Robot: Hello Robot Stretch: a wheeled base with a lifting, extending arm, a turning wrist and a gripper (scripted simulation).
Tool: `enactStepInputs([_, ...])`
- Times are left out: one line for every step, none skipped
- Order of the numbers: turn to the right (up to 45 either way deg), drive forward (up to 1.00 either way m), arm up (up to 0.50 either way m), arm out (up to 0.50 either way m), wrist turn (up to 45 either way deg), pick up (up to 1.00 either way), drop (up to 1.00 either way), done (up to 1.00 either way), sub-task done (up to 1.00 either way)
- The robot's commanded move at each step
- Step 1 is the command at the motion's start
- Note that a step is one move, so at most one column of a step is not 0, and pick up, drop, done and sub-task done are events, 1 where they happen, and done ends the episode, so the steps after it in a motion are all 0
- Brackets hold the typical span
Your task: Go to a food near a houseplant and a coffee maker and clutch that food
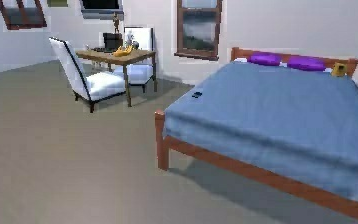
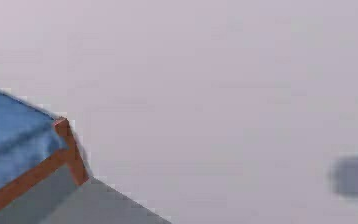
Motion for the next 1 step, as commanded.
enactStepInputs([-45.0, 0.0, 0.0, 0.0, 0.0, 0.0, 0.0, 0.0, 0.0])
